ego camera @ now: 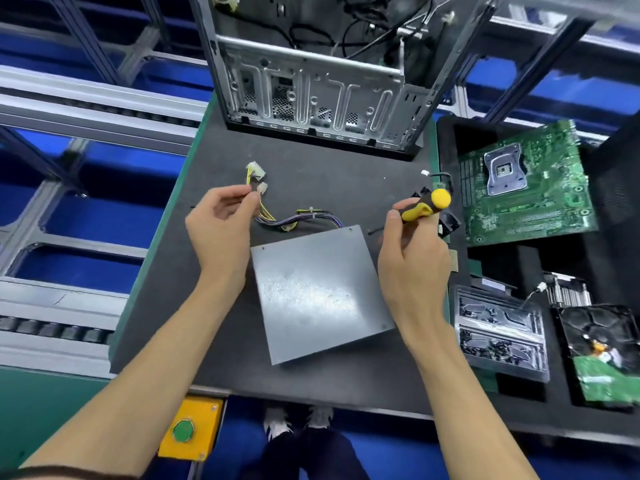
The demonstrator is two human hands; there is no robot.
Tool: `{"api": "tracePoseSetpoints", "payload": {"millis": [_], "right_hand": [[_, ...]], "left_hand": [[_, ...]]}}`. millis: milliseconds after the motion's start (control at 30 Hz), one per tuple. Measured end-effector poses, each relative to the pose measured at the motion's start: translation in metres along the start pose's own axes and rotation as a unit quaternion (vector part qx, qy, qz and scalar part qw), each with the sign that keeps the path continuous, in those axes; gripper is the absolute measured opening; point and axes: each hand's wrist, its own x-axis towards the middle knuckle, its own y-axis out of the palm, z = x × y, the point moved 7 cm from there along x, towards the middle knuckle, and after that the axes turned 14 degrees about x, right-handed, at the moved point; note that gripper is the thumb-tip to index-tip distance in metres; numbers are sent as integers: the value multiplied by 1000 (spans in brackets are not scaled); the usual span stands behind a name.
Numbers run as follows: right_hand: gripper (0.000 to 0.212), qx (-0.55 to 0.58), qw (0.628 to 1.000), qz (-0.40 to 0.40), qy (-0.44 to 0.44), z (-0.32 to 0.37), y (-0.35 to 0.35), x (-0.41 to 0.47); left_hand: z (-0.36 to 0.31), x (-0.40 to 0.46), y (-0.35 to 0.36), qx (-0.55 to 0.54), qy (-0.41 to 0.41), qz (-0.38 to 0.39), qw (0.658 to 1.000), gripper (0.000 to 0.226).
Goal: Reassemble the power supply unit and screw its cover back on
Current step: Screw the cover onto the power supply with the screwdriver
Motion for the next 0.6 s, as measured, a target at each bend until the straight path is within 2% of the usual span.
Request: {"api": "tracePoseSetpoints", "payload": {"millis": [100, 267, 433, 600], "right_hand": [[19, 76, 997, -5, -31, 17, 9, 1], [5, 197, 979, 21, -44, 44, 35, 3], [11, 344, 932, 92, 68, 39, 74, 3], [11, 372, 911, 95, 149, 18, 91, -2]], "left_hand": [[8, 2, -15, -38, -51, 35, 997, 10], [20, -7, -33, -54, -89, 110, 988, 9], [21, -16, -35, 14, -64, 157, 985, 18], [10, -25, -37, 114, 10, 169, 979, 24]]}}
